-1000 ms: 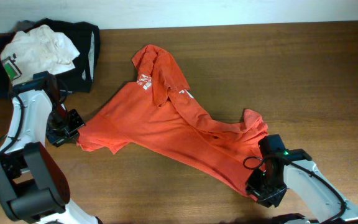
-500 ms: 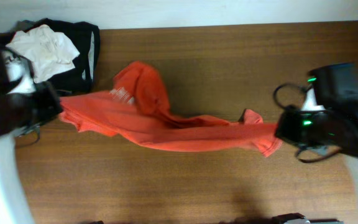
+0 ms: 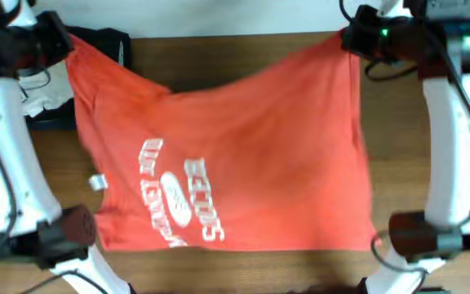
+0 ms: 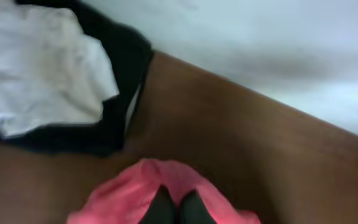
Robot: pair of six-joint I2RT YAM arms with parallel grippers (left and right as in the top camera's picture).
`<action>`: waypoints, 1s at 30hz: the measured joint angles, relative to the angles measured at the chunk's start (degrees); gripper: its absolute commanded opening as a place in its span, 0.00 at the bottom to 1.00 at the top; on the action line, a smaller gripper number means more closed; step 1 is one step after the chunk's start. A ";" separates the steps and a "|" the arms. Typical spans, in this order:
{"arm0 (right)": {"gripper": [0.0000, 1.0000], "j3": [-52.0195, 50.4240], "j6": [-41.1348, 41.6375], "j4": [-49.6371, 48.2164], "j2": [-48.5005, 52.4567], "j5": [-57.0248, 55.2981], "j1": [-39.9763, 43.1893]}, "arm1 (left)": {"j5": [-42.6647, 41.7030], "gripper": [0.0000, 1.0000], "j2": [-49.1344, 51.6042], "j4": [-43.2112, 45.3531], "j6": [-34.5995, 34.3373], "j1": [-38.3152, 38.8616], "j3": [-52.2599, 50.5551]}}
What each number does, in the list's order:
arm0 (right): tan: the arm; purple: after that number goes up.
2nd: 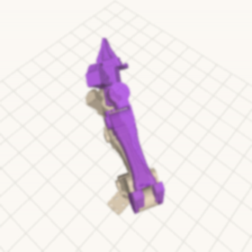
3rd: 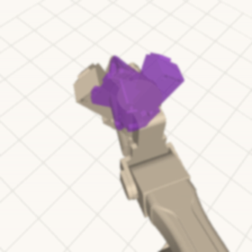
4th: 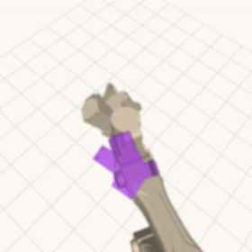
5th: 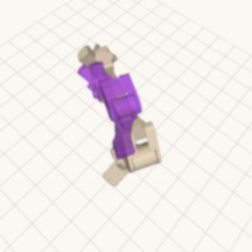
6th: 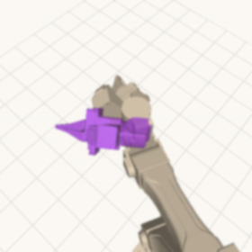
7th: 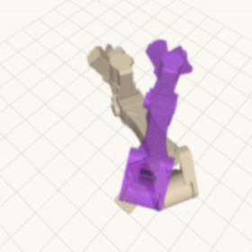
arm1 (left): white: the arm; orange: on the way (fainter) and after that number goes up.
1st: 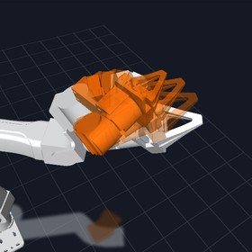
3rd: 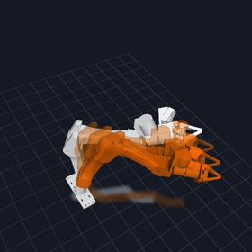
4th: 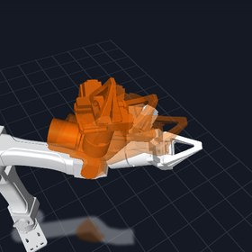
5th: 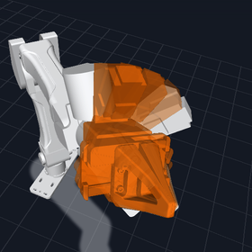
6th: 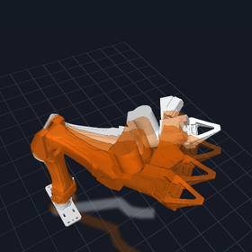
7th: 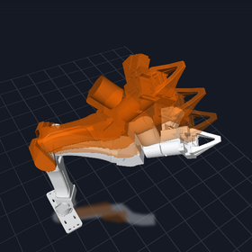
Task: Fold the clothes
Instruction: 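Lift the shirt with both grippers and shake it flat onto the table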
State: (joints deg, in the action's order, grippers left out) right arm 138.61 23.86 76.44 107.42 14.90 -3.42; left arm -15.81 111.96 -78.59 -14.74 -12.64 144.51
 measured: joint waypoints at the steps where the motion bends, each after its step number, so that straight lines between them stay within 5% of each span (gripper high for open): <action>1: 0.04 3.08 0.20 -0.61 4.07 8.02 5.18 | -1.57 0.00 3.04 3.13 -0.26 -0.02 -0.09; 5: 0.04 23.56 3.21 -3.98 3.43 34.05 35.71 | -13.29 0.01 2.56 12.39 -3.54 -4.17 17.42; 8: 0.04 26.23 0.55 1.16 0.46 45.44 43.93 | -16.59 0.00 -0.76 12.11 -4.42 -5.77 25.75; 11: 0.04 23.45 -11.61 20.33 0.96 32.83 37.77 | -16.63 0.00 1.68 5.16 -1.86 -4.39 22.36; 14: 0.04 13.00 -16.68 20.52 1.55 22.05 27.80 | -12.04 0.00 15.19 -5.18 4.92 1.22 13.35; 18: 0.04 -3.19 -17.44 20.35 -4.66 10.58 25.29 | -3.37 0.00 23.15 -16.96 8.79 3.13 10.34; 23: 0.04 -20.31 -15.08 20.55 -31.10 -4.46 25.18 | 0.31 0.00 1.38 -18.25 8.76 1.90 9.97; 27: 0.04 -35.43 -15.06 20.55 -34.27 -6.47 25.18 | 1.31 0.00 -20.15 -18.47 8.48 6.56 -17.90; 30: 0.04 -43.50 -15.02 20.46 -39.15 -6.88 25.20 | 3.65 0.00 -25.66 -18.05 8.26 6.54 -33.38</action>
State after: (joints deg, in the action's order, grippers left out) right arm 95.11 8.84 96.90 68.27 8.01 21.78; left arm -12.16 86.30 -96.64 -6.48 -6.11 111.13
